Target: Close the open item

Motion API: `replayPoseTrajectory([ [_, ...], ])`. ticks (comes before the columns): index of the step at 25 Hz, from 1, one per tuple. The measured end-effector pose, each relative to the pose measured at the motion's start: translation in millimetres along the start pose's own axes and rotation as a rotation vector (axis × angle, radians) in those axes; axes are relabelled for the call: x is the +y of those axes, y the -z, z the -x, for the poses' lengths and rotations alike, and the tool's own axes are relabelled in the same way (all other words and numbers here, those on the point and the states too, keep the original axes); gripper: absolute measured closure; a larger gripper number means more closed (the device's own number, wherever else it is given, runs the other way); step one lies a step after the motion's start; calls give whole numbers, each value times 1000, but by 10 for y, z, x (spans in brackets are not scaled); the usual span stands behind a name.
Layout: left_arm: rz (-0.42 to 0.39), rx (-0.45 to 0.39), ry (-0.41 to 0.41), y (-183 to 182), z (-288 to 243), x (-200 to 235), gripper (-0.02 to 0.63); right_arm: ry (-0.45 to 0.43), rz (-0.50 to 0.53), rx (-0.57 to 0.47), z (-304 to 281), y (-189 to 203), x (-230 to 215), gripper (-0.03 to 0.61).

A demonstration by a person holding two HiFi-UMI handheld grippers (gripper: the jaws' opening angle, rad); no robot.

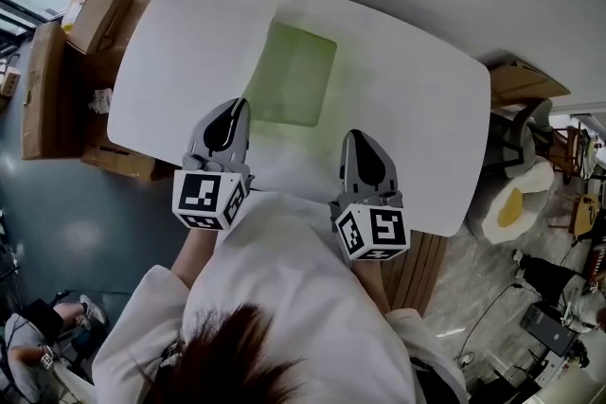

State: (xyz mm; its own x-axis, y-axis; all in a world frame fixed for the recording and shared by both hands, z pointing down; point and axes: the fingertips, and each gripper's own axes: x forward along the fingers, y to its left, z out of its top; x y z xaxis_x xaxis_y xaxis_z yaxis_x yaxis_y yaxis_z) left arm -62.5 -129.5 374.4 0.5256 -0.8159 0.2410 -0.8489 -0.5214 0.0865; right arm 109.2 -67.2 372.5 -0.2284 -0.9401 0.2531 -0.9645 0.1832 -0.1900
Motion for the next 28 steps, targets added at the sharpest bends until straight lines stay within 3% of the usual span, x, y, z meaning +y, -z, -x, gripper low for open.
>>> replayPoseTrajectory([
  [15,-57,59,68,1,-67,-236,601,88,-45,-16,118,151,-241,568],
  [28,-83,67,126,85,-77,-387,601,99,-62,28,157,399,-158,568],
])
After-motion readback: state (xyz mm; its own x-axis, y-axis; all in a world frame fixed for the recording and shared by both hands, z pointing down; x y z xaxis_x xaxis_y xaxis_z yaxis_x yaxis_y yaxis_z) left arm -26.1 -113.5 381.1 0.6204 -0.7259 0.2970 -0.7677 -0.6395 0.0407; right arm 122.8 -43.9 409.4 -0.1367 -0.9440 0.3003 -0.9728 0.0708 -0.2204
